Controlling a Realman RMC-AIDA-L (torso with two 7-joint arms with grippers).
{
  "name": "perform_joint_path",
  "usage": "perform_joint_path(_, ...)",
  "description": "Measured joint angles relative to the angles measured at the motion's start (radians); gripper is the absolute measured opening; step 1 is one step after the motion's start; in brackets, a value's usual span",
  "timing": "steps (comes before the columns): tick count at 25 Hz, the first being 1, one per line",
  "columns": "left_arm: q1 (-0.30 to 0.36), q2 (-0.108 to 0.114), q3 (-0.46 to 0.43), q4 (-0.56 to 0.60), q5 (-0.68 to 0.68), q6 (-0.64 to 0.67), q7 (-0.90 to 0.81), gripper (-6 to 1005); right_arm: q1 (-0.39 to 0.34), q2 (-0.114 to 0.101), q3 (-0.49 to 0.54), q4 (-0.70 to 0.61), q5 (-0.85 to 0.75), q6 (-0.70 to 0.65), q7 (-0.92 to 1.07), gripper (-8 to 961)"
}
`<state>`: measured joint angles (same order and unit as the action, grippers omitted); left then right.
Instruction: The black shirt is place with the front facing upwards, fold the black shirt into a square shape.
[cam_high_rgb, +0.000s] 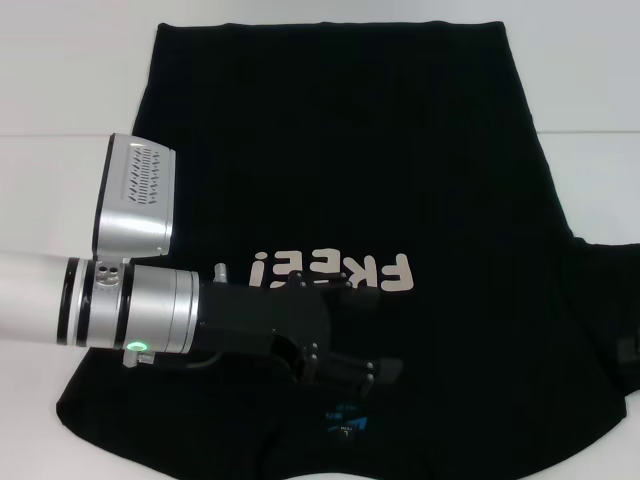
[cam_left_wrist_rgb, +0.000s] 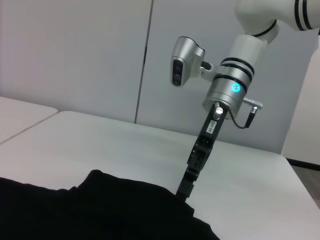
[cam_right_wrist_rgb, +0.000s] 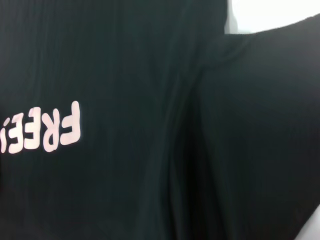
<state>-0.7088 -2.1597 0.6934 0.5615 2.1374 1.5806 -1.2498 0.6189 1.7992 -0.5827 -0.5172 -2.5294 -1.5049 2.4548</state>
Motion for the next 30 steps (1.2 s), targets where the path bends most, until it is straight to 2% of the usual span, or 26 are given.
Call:
perform_joint_path(11, -0.013, 0.0, 0.0, 0.0, 0.001, -0.016, -0.001, 933, 0.005, 0.005, 0.003, 0.002, -0.015, 0.004, 0.01, 916)
perform_joint_path(16, -0.015, 0.001, 0.0, 0.001, 0.001, -0.018, -0.002, 933, 0.013, 0.02, 0.009, 0.0, -0.012, 0.022, 0.01, 824)
perform_joint_path(20, -0.015, 0.004, 0.0, 0.002, 0.0, -0.018, -0.01, 933, 0.014, 0.033, 0.004, -0.01, -0.015, 0.039, 0.01, 707)
perform_joint_path(30, -0.014, 0.007, 0.0, 0.002, -0.006, -0.018, -0.026, 932, 0.002, 0.035, 0.004, -0.011, -0.017, 0.053, 0.01, 376)
